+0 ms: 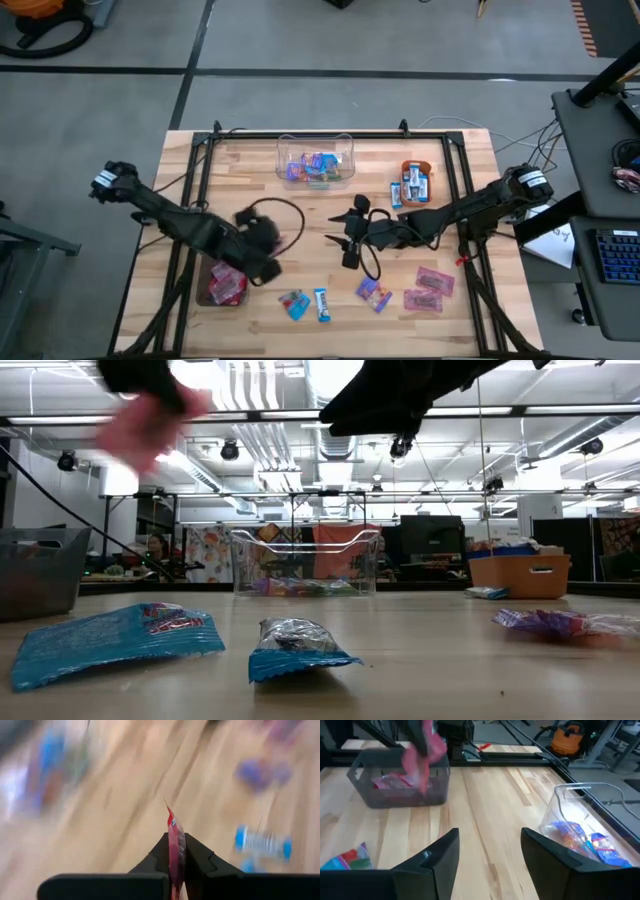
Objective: Sort candy
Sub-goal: Put the red candy into the black bin, then put the light blue gummy into the transparent bin
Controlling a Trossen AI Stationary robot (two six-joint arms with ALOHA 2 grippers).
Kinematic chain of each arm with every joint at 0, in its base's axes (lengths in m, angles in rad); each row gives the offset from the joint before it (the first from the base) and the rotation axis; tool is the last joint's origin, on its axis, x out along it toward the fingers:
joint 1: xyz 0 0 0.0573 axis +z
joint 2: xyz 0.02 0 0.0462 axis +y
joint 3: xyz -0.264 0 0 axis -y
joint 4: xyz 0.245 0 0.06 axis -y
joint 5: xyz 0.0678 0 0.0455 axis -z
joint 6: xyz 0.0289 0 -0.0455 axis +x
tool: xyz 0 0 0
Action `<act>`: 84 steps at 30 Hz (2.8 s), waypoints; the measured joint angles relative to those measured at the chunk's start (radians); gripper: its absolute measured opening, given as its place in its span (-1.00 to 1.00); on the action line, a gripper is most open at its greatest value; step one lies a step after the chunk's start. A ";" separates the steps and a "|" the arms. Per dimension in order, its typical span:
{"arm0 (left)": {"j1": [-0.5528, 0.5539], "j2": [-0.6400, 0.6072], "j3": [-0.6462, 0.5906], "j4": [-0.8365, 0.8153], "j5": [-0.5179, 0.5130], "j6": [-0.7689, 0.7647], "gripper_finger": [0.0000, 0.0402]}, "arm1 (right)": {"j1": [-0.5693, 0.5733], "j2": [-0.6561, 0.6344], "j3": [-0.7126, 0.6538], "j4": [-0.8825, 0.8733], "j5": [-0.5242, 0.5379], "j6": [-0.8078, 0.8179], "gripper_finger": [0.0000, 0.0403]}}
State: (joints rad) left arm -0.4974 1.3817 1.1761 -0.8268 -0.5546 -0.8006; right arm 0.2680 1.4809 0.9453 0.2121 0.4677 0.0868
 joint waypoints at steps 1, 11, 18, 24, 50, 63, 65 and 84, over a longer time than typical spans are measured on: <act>-0.010 0.009 0.052 -0.153 0.053 -0.102 -0.99 | 0.000 -0.001 0.000 -0.004 0.001 0.000 0.01; -0.098 0.059 0.115 -0.606 0.317 -0.501 -0.99 | 0.000 0.010 -0.001 0.000 -0.003 0.007 0.04; -0.099 0.090 -0.037 -0.608 0.445 -0.482 -0.77 | 0.001 0.006 0.001 -0.041 -0.004 0.025 0.05; -0.099 0.095 -0.077 -0.607 0.477 -0.472 -0.48 | 0.000 -0.001 0.043 -0.206 -0.003 0.128 0.05; -0.109 0.159 0.041 0.135 0.257 0.358 -0.30 | 0.105 0.001 0.219 -0.957 -0.450 0.574 -0.01; -0.119 0.410 0.041 0.243 0.257 0.395 0.05 | 0.277 0.001 0.219 -1.045 -0.446 0.637 -0.03; -0.118 0.443 0.041 0.244 0.257 0.394 0.05 | 0.298 0.001 0.219 -1.044 -0.443 0.649 -0.03; -0.097 0.566 0.044 0.241 0.311 0.393 -0.51 | 0.335 0.007 0.218 -1.036 -0.378 0.674 -0.04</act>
State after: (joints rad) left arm -0.5945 1.9472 1.2201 -0.5859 -0.2434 -0.4076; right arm 0.6025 1.4879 1.1629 -0.8240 0.0897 0.7605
